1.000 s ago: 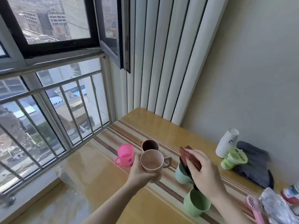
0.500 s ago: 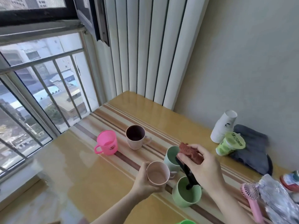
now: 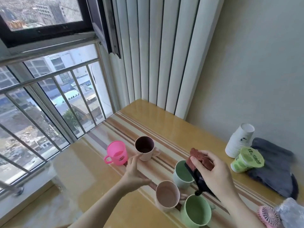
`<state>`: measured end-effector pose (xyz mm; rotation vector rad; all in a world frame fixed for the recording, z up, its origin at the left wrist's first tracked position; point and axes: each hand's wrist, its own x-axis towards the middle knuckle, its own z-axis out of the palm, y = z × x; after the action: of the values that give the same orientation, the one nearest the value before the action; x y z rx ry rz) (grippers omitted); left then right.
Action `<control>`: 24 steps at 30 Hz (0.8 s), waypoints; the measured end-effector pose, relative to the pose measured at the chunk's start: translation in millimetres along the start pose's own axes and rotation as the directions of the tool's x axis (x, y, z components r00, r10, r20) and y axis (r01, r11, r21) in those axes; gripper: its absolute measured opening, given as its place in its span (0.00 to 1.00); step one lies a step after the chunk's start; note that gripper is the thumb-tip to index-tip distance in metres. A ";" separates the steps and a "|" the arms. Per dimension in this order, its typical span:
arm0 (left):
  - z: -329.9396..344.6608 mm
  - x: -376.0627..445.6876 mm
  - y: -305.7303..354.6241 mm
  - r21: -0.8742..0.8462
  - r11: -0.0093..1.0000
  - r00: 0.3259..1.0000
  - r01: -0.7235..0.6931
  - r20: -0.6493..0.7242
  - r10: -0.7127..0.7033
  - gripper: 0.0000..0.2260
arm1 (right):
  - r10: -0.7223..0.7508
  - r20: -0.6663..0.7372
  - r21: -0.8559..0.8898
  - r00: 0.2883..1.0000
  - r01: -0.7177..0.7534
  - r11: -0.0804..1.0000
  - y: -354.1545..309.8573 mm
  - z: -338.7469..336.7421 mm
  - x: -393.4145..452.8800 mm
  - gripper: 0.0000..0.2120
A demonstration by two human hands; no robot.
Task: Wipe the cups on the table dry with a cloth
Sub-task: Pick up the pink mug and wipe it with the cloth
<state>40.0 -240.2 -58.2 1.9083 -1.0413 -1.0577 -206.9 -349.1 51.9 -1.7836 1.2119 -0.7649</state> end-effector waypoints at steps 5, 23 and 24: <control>-8.6 55.6 9.8 -0.013 0.999 0.945 -0.033 -0.327 0.027 0.48 | 0.034 0.011 -0.011 0.999 -0.034 0.999 11.9 17.7 13.2 0.03; -55.7 49.2 84.1 -0.140 0.964 0.935 -0.225 -0.310 0.173 0.57 | 0.076 -0.258 0.144 0.963 -0.040 0.989 -55.3 21.5 19.2 0.03; -69.0 35.3 102.2 -0.158 0.953 0.935 -0.258 -0.290 0.205 0.57 | 0.060 -0.273 0.171 0.960 -0.013 0.985 -74.0 20.1 20.1 0.05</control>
<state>82.3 -301.5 46.2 1.6680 -0.9427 -0.7117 -151.1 -347.8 108.3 -1.5483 1.3149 -1.0910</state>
